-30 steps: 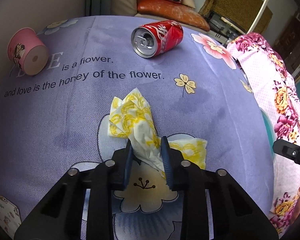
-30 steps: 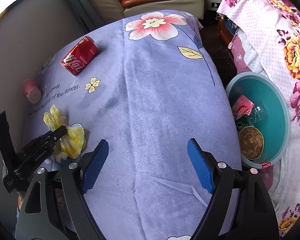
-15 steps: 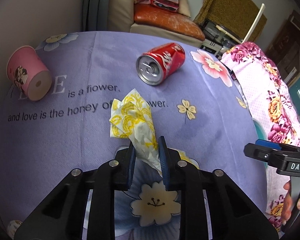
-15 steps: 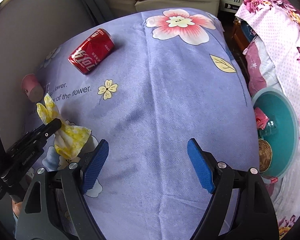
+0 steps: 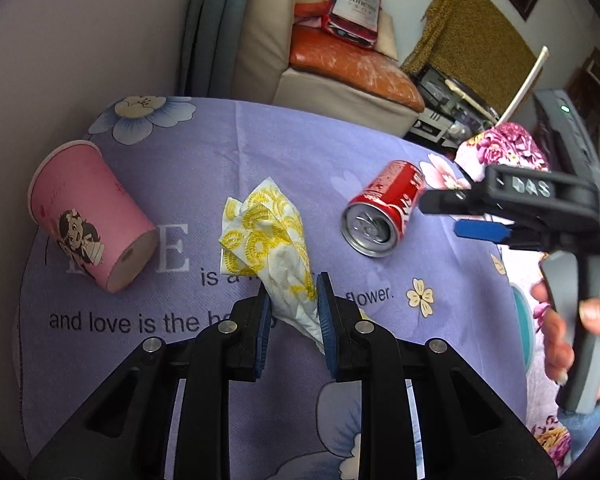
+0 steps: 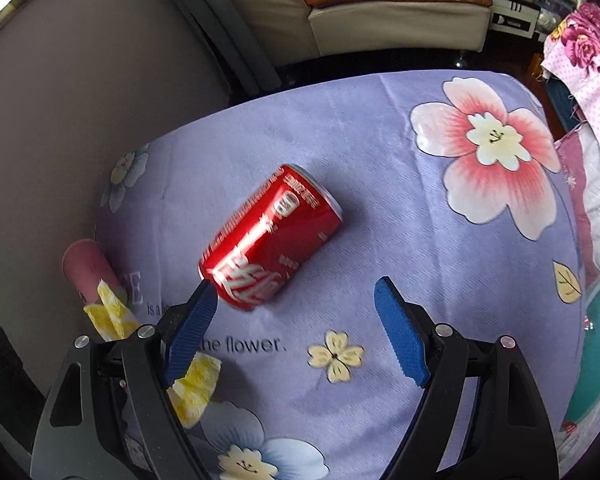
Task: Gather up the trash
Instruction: 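Grasp the yellow-patterned tissue with the left gripper while the right grasps the red cola can, then carry the tissue and cola can over the teal bin, then open the left gripper to drop the tissue, then open the right to drop the can, then move both open grippers back over the table toward the white face mask, then grasp the white printed face mask with the left gripper while the right grasps the pink paper cup, then carry the face mask and pink cup over the teal bin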
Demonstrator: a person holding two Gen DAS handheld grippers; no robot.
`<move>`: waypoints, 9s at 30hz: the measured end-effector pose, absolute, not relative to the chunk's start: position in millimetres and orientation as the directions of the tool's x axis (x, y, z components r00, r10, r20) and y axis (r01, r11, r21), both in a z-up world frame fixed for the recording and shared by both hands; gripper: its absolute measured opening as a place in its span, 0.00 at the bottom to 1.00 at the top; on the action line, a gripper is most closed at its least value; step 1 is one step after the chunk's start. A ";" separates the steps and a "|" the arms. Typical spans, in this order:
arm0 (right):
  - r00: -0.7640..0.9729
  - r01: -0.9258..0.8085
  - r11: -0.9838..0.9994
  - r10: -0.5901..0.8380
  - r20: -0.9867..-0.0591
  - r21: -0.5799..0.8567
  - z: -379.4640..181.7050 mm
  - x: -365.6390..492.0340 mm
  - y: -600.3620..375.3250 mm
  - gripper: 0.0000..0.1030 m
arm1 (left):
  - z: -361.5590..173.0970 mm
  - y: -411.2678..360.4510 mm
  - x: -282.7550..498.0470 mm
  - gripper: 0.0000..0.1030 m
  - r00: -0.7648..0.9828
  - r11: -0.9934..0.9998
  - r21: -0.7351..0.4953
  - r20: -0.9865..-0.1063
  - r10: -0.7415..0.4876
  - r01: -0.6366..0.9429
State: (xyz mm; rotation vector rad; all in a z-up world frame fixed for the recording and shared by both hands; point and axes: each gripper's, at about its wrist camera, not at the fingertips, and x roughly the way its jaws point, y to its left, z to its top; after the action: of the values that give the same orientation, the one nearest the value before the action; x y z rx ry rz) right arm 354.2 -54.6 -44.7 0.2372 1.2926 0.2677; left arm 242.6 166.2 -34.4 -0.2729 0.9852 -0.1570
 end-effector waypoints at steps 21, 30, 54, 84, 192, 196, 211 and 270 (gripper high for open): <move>0.260 -0.092 0.912 0.410 -0.874 0.400 -61.6 352.5 -76.2 0.66 | -49.6 149.1 239.4 0.22 0.507 0.952 -0.306 -0.820 -0.267 0.005; 0.339 -0.064 0.913 0.399 -0.852 0.402 -45.1 280.7 -136.3 0.66 | -37.5 92.9 212.5 0.22 0.489 0.950 -0.298 -0.818 -0.303 0.091; 0.592 0.176 0.872 0.278 -0.757 0.457 -14.8 134.0 -365.1 0.65 | -11.5 -129.9 169.7 0.22 0.401 0.893 -0.215 -0.834 -0.378 0.396; 0.619 0.366 0.828 0.124 -0.776 0.425 -35.9 102.9 -486.5 0.65 | -48.1 -288.5 185.8 0.22 0.274 0.805 -0.177 -0.880 -0.387 0.566; 0.163 -0.431 0.875 0.315 -0.935 0.220 -40.3 136.5 51.1 0.76 | -80.2 248.1 15.8 0.29 0.396 0.999 -0.033 -0.918 -0.035 0.013; 0.154 -0.462 0.864 0.298 -0.942 0.198 -43.7 151.6 63.0 0.76 | -69.0 256.3 24.1 0.14 0.421 0.997 -0.074 -0.905 -0.066 -0.003; 0.196 -0.599 0.776 0.379 -0.904 0.196 -19.5 274.7 144.7 0.76 | -31.1 273.6 98.5 0.12 0.532 0.984 -0.171 -0.839 -0.115 -0.057; 0.348 -0.388 0.856 0.480 -0.805 0.342 12.1 143.4 -121.4 0.57 | 2.8 85.4 71.0 0.12 0.494 0.985 -0.144 -0.852 -0.174 0.099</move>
State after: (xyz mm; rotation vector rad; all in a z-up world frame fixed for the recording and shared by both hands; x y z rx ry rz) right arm 143.4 -121.4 12.1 0.0965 1.0775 0.5638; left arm 71.0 85.4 2.8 -0.0795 1.0414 -0.1659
